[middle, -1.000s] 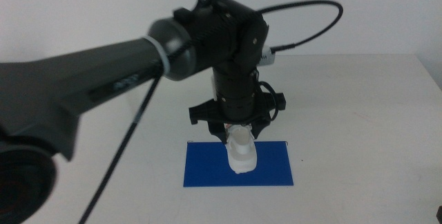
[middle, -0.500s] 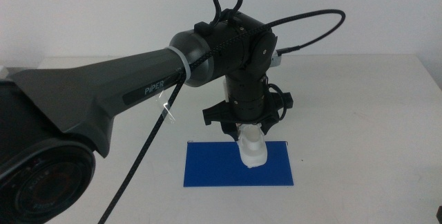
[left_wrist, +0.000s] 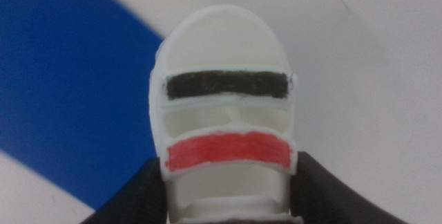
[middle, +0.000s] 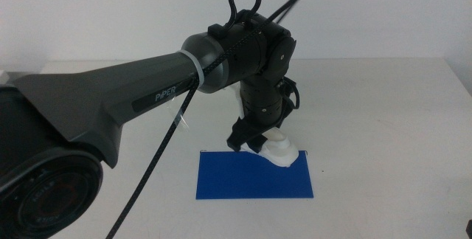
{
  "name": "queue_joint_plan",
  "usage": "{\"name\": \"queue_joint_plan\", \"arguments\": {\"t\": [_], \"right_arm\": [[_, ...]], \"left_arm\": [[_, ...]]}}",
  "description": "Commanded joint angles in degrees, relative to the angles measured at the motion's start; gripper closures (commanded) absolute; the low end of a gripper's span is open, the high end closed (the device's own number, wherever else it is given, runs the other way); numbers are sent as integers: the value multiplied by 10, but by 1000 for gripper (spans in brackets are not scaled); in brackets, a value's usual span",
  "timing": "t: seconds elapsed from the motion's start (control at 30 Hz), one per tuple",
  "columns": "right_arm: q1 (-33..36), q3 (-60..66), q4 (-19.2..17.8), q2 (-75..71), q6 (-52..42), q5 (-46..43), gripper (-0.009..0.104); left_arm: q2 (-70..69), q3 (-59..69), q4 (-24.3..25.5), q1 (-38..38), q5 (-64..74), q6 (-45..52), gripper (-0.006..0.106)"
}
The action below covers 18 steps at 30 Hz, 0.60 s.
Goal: Use one arm to grab the shoe from the table and place it on the mat.
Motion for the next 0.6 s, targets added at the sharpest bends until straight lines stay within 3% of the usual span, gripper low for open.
{"name": "queue_joint_plan", "arguments": {"t": [0.0,0.33,0.57], "right_arm": [[2,3,-6,2,-6,-42,17],[2,3,-6,2,-6,-42,17],[2,3,-6,2,-6,-42,17]], "left_arm": [[-38,-20,8,-2,3,-97,102],[-38,-20,26,-2,85,-327,102],[-38,-20,39,-2,110,-327,102]]}}
